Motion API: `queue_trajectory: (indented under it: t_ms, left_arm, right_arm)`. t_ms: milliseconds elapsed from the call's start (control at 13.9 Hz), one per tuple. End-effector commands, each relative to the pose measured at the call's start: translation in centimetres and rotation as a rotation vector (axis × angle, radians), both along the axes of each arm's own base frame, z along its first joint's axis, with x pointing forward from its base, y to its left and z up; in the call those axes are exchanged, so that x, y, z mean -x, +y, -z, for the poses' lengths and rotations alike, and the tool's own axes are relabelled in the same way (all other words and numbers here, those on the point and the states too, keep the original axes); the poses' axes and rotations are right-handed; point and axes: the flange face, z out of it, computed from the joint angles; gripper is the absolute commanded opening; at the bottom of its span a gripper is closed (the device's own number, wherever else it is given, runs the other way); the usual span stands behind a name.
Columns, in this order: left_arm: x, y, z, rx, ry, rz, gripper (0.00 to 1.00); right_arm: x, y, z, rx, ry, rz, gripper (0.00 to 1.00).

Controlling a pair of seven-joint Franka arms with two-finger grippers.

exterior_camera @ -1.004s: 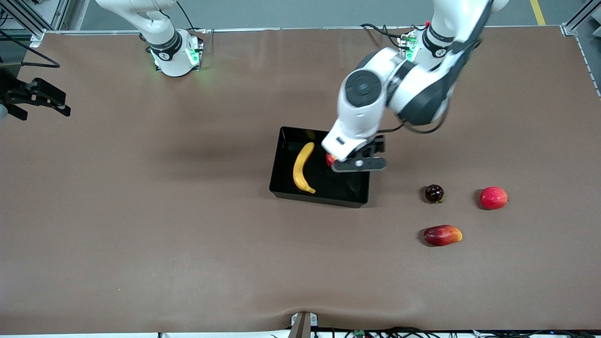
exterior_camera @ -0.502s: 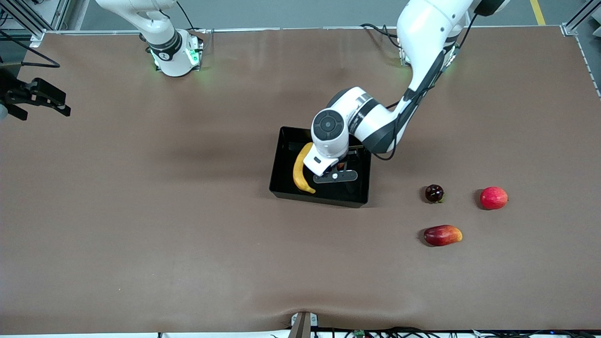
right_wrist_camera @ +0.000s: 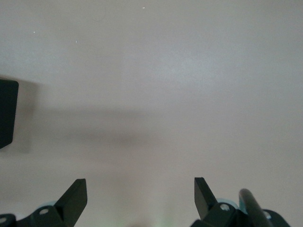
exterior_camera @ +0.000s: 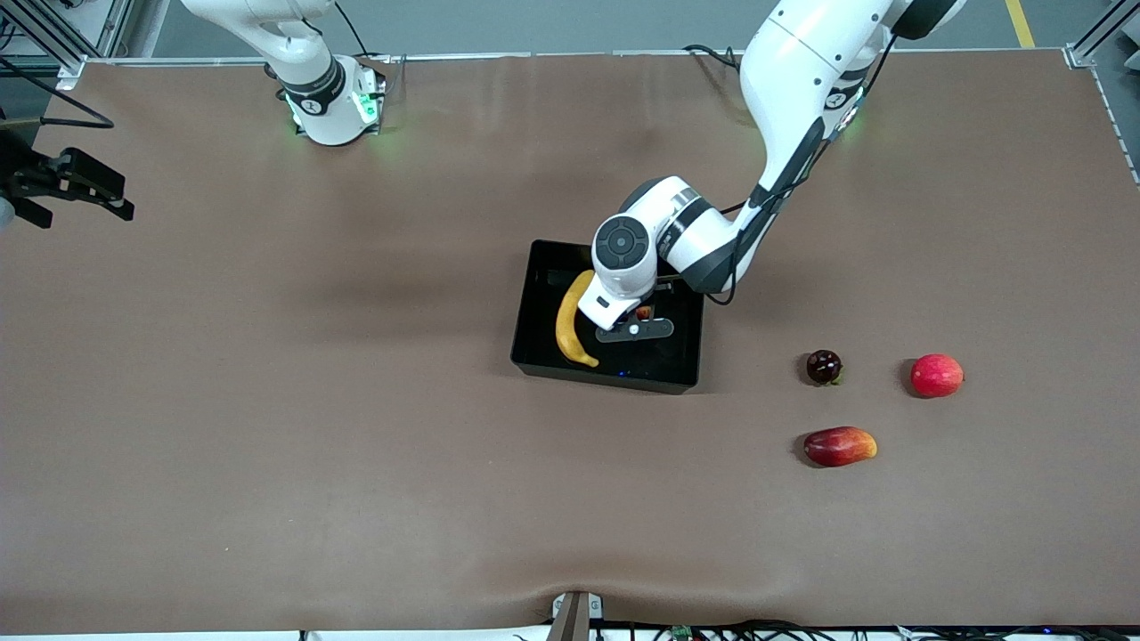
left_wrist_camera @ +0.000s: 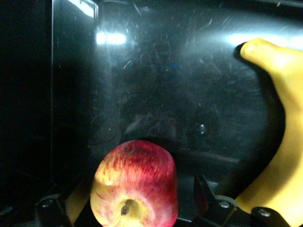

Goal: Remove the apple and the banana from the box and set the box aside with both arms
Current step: 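Lower the left gripper and grasp the red apple in the tray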

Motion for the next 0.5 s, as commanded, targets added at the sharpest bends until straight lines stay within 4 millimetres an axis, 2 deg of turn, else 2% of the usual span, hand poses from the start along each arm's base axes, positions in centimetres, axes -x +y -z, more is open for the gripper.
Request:
queue_trajectory:
  t_ms: [0,72,215,430]
  left_arm:
    - [0.5,0.1,-0.8,-0.007,-0.029,-0.017,0.28]
    - [0.3,-0.1,-1.5,-0.004,-0.037,-0.016,0.04]
    - [-1.2,0.8,-4.6,0.019,-0.077,-0.029,0.00]
    - [-3.8,3.0,-12.2,0.031,-0.132,-0.036,0.00]
  right_arm:
    - [0.3,-0.3,-0.4,0.006,-0.001,0.002,1.00]
    - [0.2,-0.3,-0.4,0.006,0.001,0.002,1.00]
    - [0.2,-0.3,-0.4,0.006,0.001,0.002,1.00]
    - [0.3,-0.3,-0.3,0.006,0.002,0.002,1.00]
